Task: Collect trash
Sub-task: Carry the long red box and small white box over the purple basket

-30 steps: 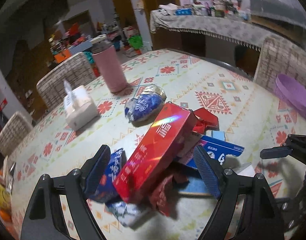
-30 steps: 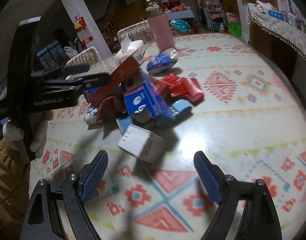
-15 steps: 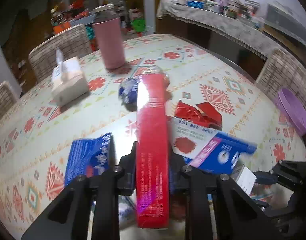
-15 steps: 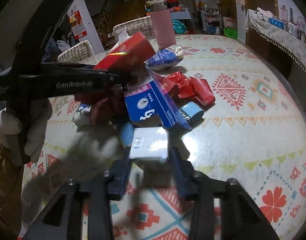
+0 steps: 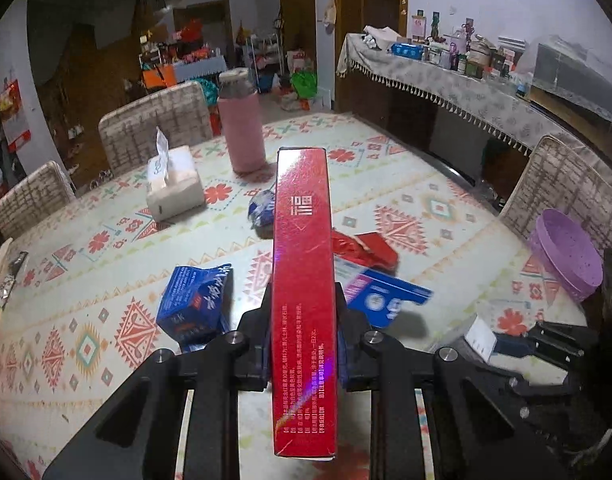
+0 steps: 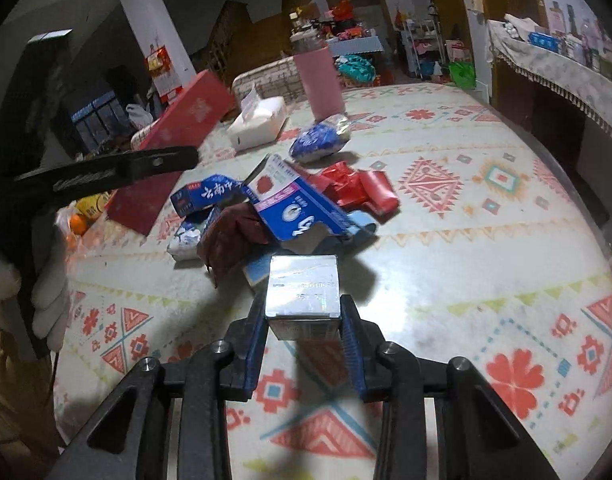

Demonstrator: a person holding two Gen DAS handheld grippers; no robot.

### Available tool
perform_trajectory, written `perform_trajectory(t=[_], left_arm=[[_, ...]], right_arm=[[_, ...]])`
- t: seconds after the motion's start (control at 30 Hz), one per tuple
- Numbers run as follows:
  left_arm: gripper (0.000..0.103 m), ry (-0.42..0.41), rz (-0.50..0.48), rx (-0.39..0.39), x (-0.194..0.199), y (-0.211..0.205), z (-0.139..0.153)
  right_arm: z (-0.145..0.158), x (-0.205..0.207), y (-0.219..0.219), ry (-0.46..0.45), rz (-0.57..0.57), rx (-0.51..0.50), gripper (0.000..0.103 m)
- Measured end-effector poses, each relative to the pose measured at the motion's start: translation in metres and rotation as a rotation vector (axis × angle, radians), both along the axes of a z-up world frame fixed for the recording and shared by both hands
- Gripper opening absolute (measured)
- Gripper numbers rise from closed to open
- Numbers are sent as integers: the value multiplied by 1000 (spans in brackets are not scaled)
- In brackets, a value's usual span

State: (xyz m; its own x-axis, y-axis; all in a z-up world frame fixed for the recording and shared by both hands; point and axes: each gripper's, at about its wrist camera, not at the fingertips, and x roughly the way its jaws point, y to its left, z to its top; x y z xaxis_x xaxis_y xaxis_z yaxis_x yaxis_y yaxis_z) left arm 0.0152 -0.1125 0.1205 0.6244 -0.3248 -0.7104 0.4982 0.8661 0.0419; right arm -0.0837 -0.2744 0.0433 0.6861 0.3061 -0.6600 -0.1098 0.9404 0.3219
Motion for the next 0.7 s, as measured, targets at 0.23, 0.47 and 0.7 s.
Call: perform_trajectory(t=[0.23, 0.47, 0.7], left_arm=[[23, -45, -16, 10, -45, -33, 8], [23, -32, -108, 12, -83, -87, 10], [23, -2, -237, 22, -107, -169, 6]], right_arm=[[14, -32, -34, -47, -64, 19, 38], [21, -76, -95, -86, -182, 40, 38], [21, -122, -177, -104, -358, 48, 38]])
